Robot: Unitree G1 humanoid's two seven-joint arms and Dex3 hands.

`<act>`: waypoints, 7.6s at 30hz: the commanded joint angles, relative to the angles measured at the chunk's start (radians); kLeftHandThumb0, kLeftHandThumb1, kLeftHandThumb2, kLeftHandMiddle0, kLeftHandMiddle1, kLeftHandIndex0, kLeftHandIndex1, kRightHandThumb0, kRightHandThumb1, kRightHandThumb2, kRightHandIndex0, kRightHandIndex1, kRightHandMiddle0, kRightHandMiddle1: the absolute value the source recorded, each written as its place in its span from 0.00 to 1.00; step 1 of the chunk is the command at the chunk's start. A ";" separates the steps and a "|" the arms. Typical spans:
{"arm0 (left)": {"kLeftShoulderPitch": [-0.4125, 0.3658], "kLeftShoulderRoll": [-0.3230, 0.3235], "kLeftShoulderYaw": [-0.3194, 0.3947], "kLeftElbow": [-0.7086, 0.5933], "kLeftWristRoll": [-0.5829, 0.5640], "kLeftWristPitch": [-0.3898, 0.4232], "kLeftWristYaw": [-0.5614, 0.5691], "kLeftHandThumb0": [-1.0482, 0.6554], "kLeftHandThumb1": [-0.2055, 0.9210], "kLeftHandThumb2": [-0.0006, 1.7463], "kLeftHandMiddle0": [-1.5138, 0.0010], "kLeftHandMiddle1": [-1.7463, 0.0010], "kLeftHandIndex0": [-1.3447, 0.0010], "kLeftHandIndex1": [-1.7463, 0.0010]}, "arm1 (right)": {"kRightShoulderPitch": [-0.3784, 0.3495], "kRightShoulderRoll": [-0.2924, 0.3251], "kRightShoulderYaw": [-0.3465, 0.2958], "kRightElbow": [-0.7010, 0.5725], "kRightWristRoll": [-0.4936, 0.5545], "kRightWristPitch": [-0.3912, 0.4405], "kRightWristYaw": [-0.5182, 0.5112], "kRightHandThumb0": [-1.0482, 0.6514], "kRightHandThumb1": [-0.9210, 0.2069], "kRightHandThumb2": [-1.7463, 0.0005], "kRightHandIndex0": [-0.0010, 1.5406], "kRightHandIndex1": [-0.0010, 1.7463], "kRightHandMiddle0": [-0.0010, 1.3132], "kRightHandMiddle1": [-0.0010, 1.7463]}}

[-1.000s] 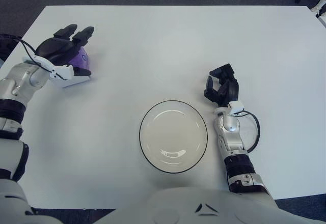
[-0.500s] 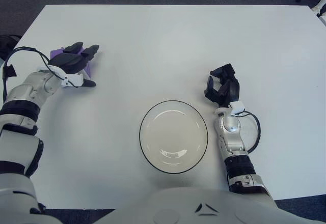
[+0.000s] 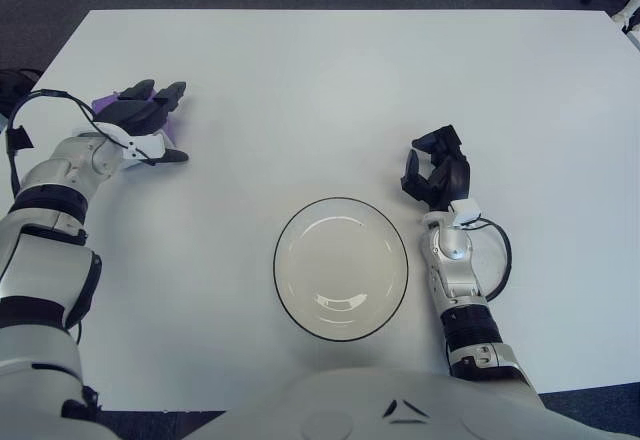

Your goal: Put the tissue paper into the plate.

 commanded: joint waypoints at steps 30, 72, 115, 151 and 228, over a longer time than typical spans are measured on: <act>0.093 -0.071 -0.092 0.112 0.037 0.104 0.222 0.07 0.60 0.47 0.99 0.99 1.00 1.00 | 0.172 -0.039 -0.039 0.085 0.007 0.040 0.017 0.38 0.32 0.42 0.40 0.88 0.32 1.00; 0.110 -0.204 -0.247 0.149 0.140 0.423 0.342 0.61 0.22 0.93 0.46 0.02 0.55 0.01 | 0.174 -0.026 -0.058 0.093 0.016 0.018 0.036 0.37 0.35 0.40 0.42 0.91 0.34 1.00; 0.378 0.018 0.071 -0.764 0.035 0.563 0.403 0.61 0.25 0.91 0.47 0.00 0.59 0.02 | 0.156 -0.029 -0.054 0.136 0.011 0.002 0.050 0.38 0.32 0.42 0.41 0.90 0.32 1.00; 0.598 0.311 0.525 -1.050 -0.220 0.370 -0.246 0.00 0.88 0.27 1.00 1.00 1.00 1.00 | 0.122 -0.022 -0.057 0.167 0.019 0.019 0.070 0.37 0.33 0.41 0.41 0.86 0.33 1.00; -0.047 0.107 0.062 -0.057 -0.021 0.205 -0.265 0.02 0.80 0.27 1.00 1.00 1.00 1.00 | 0.118 -0.023 -0.076 0.168 0.021 0.024 0.046 0.37 0.33 0.41 0.40 0.89 0.33 1.00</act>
